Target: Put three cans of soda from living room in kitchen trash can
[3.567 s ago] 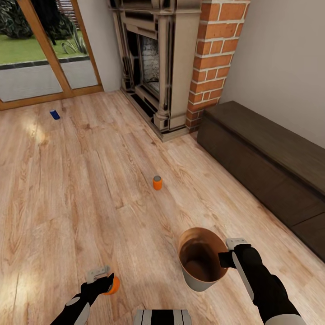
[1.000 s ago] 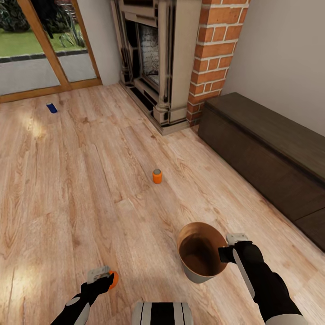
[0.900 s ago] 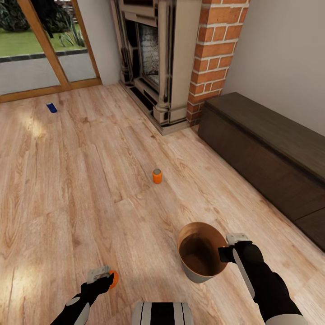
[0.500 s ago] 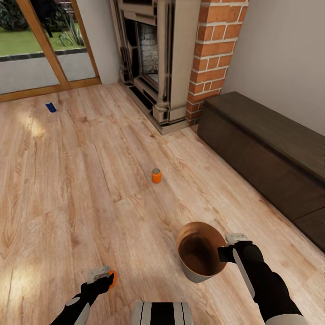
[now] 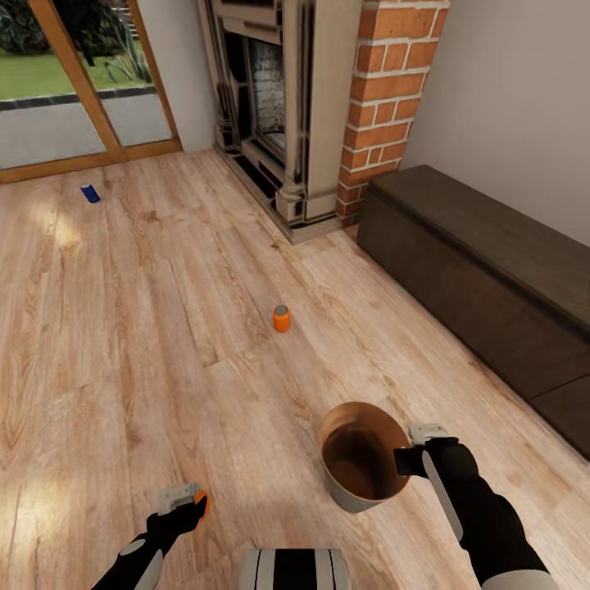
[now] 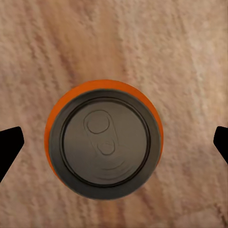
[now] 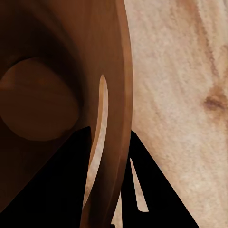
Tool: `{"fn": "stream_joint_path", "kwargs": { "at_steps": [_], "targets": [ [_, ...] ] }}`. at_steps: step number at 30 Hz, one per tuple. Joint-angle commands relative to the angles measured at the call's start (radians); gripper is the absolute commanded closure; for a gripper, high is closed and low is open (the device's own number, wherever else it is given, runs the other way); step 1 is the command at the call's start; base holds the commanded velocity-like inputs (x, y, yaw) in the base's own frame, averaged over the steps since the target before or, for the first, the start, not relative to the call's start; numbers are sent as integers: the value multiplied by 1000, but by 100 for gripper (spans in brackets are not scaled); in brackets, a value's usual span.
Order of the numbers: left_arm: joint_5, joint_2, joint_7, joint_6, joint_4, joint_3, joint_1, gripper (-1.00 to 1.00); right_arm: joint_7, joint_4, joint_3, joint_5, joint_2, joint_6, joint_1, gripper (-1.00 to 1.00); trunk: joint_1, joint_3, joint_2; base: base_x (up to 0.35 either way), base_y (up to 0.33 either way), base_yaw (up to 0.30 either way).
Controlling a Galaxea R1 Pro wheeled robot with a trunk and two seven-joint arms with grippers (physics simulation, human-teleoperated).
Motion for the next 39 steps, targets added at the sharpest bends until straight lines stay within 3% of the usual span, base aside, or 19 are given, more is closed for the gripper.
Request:
{"fn": "stream_joint_path", "kwargs": {
  "at_steps": [1, 8, 30, 39],
  "targets": [
    [0, 0, 0, 0, 0, 0, -1, -100, 2, 17, -1, 23, 0, 1, 0, 100, 2, 0, 0, 0, 0, 0],
    [0, 0, 0, 0, 0, 0, 0, -100, 2, 17, -1, 23, 0, 1, 0, 100, 21, -16, -35, 0, 0, 0],
    [0, 0, 0, 0, 0, 0, -1, -100, 2, 16, -1, 23, 0, 1, 0, 100, 21, -16, -35, 0, 0, 0],
    [0, 0, 0, 0, 0, 1, 0, -100, 4, -43, -1, 23, 0, 2, 0, 100, 21, -16, -35, 0, 0, 0]
  ]
}}
